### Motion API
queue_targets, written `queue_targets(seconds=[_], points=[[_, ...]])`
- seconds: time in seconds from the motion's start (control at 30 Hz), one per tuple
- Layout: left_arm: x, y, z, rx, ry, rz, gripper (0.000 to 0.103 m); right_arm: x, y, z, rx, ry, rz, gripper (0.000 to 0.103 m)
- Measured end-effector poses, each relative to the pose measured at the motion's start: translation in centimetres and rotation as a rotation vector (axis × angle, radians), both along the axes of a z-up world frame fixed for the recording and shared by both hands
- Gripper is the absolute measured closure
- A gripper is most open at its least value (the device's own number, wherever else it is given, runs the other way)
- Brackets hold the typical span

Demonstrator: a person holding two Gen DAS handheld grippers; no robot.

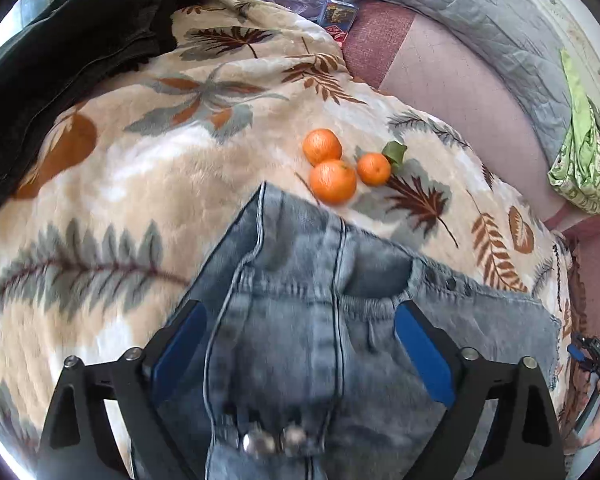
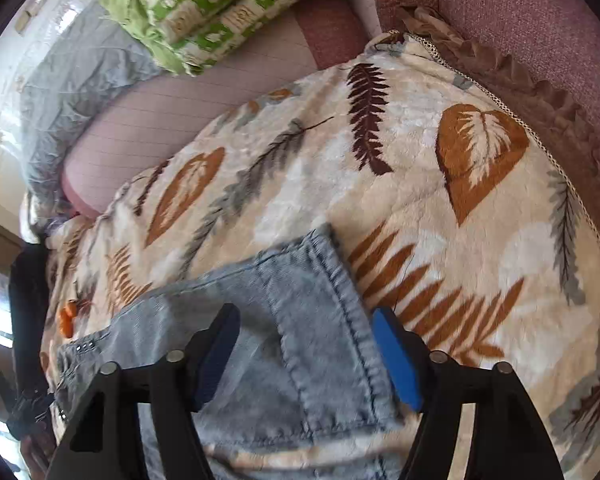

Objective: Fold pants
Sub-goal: 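Grasp the jeans leg hems with both grippers and lift them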

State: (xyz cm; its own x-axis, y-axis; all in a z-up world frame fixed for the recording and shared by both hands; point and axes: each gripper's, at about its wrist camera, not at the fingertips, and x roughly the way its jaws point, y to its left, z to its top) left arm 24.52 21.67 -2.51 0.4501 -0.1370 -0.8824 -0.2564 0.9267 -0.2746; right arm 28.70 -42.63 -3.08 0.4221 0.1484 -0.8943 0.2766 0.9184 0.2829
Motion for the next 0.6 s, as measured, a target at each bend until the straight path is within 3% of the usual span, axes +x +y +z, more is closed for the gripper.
queue_targets(seconds=[0.1,0.27,0.4,0.47,0.57,0.6], points=[[2.0,0.6,-0.2,-0.045,-0.024,-0.009,0.017,2.6,-0.2,-1.0,-0.016,0.005,-0.004,0.036],[4.6,2.2,-1.0,-0.086,-0.033,0.028,0.019,4.7,0.2,-2.2,0.007,-0.015,0.009,0.036],[5.8,2.6,-2.5,-0.101,0.01,0.032,0.049,5.2,1.0,-2.8,-0.021,-0.019,0.046,0.041],[5.9,2.6,-2.5,-0.097,0.0,0.032,0.052,5.1,1.0,-2.7,-0.019,-0.027,0.047,0.049],[6.5,2.2,-2.5,-0.091,-0.003,0.019,0.053,5.0,1.5,-2.7,-0.044,-0.027,0.06,0.052],[6.8,2.0,-2.6,-0.07,0.002,0.019,0.06,5.0,1.7,-2.7,-0.053,-0.026,0.063,0.053]])
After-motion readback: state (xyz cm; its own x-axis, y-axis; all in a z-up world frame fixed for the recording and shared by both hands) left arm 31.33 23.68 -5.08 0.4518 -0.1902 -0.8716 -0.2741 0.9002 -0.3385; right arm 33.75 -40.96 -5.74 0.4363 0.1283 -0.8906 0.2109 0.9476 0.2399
